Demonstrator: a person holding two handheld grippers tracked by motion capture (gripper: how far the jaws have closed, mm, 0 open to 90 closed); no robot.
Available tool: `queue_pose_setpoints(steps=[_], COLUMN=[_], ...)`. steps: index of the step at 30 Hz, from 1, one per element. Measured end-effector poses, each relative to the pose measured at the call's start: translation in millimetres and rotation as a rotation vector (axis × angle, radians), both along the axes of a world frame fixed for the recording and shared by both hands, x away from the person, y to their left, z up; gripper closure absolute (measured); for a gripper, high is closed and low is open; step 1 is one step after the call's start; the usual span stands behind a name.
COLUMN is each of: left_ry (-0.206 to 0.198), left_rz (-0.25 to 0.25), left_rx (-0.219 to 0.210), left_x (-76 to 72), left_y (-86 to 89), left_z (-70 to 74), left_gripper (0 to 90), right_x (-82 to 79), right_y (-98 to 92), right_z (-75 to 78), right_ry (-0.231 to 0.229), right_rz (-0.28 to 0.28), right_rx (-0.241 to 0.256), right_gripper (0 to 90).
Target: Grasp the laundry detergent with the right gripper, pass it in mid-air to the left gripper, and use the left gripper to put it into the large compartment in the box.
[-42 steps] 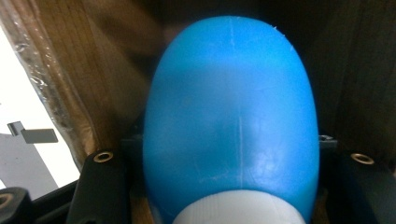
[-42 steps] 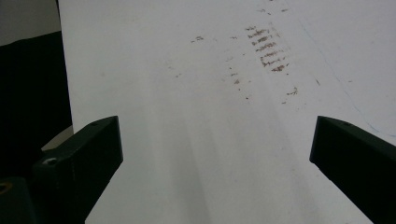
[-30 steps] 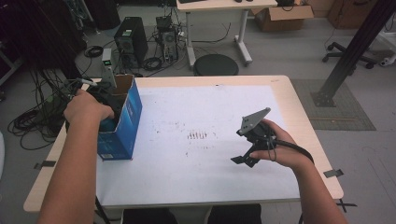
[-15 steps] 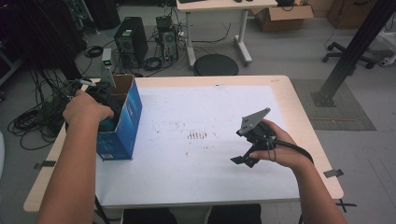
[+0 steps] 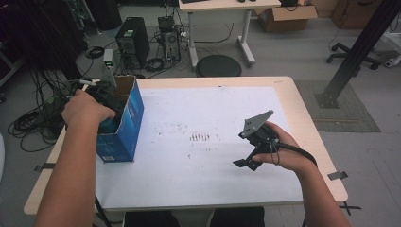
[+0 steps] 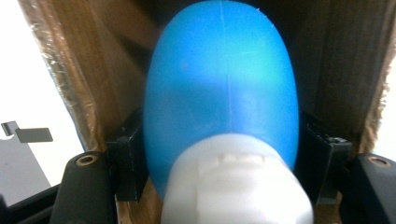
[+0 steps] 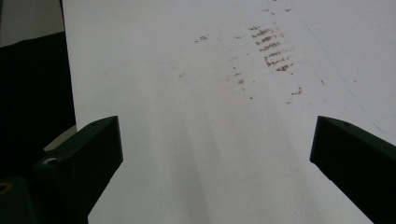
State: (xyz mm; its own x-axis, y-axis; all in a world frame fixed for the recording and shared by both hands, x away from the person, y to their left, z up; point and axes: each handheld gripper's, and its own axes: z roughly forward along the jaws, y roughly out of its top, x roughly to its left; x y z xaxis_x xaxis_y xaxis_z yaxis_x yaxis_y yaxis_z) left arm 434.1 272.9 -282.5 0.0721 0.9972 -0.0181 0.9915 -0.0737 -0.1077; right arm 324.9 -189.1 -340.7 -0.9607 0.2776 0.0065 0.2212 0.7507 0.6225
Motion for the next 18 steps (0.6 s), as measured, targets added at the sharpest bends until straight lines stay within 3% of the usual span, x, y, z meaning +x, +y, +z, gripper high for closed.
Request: queue_pose_setpoints(steps=[7, 18], left_ry=[-0.019, -0.053], left_rz=[0.003, 0.010], left_rx=[0.011, 0.004], left_x=[-4.2, -15.8], left_y=[-0.9, 0.8], left_z=[10.9, 33.7], left_gripper=[31.4, 23.6], right_x=[-1.2, -3.6], right_y=[0.2, 2.9], right_z=[2.7, 7.7], right_ry=[-0.005, -0.018], right_rz=[0.004, 0.013], right_rx=[0.003, 0.009], right_gripper=[2.6, 2.6])
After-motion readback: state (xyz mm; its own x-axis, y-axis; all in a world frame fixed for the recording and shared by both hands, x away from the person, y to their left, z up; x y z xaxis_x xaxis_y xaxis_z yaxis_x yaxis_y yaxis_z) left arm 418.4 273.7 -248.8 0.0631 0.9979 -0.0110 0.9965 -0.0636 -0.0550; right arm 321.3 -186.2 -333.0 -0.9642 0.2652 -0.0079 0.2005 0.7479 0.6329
